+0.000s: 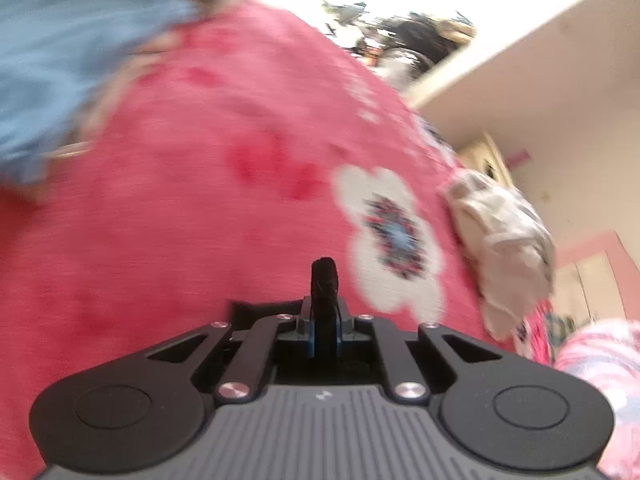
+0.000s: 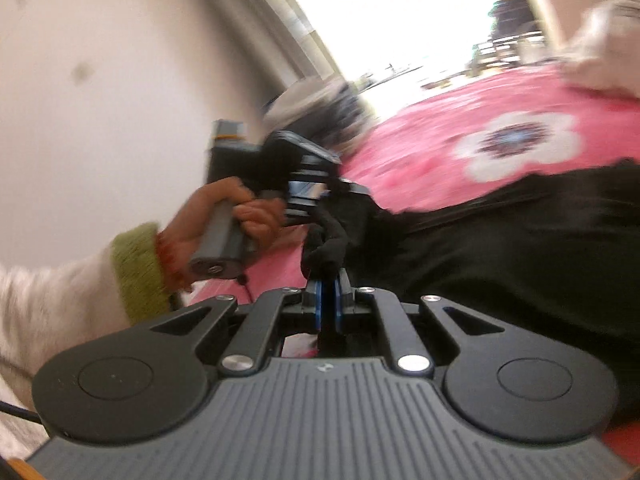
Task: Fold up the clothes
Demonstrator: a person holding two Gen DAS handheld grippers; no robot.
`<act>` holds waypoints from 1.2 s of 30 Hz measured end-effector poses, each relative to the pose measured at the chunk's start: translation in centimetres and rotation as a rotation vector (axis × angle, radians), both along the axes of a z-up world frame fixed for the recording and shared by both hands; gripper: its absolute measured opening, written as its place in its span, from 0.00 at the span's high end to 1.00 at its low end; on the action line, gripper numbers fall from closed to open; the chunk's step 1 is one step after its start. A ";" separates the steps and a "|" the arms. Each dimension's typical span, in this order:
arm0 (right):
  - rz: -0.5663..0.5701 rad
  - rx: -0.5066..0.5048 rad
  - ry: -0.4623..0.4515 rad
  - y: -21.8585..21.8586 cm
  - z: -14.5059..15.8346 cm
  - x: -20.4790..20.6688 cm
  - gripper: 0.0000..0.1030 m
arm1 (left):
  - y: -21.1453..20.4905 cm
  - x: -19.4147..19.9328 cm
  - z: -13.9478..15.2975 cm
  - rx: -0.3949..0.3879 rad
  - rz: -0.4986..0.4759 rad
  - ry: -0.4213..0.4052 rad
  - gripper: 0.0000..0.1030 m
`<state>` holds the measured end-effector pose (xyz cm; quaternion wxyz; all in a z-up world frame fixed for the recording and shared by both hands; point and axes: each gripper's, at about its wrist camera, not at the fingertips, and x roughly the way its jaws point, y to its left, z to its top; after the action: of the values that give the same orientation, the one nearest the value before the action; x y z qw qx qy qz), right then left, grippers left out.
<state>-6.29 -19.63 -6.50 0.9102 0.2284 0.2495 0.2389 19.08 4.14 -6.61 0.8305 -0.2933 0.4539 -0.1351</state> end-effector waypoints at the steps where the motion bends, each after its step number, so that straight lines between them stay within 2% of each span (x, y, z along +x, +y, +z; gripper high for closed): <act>1: -0.045 0.018 0.005 -1.3 0.2 -0.5 0.96 | -1.9 0.2 0.7 0.008 -0.029 -0.015 0.91; 6: -0.268 0.003 0.023 -6.9 0.8 -3.9 0.96 | -12.0 0.8 2.7 0.079 -0.176 -0.064 0.92; 11: -0.437 0.011 0.088 -11.2 -0.4 -7.0 0.96 | -21.0 -0.2 2.1 0.169 -0.307 -0.091 0.91; 19: -0.556 0.058 0.195 -13.8 -3.1 -7.3 0.96 | -28.6 -2.1 -0.5 0.298 -0.425 -0.107 0.91; 22: -0.592 0.079 0.232 -14.7 -4.2 -6.4 0.96 | -29.7 -1.9 -1.8 0.306 -0.447 -0.110 0.91; 24: -0.615 0.101 0.262 -15.4 -4.7 -6.2 0.96 | -30.1 -1.5 -2.9 0.302 -0.471 -0.108 0.87; 27: -0.663 0.142 0.327 -16.6 -6.1 -6.1 0.95 | -29.2 -1.2 -3.8 0.253 -0.477 -0.097 0.73; 29: -0.692 0.185 0.360 -17.3 -7.0 -6.1 0.92 | -27.9 -1.3 -3.0 0.195 -0.466 -0.120 0.59; 31: -0.719 0.199 0.371 -17.8 -7.3 -6.1 0.92 | -26.2 -1.9 -1.5 0.155 -0.462 -0.172 0.50; 36: -0.837 0.134 0.355 -18.2 -6.8 -6.5 0.86 | -20.5 -4.5 2.8 0.125 -0.446 -0.289 0.44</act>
<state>-12.82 -37.82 -13.34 0.8548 0.4054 0.2718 -0.1764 14.61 -16.34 -3.82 0.8528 -0.1118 0.3915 -0.3271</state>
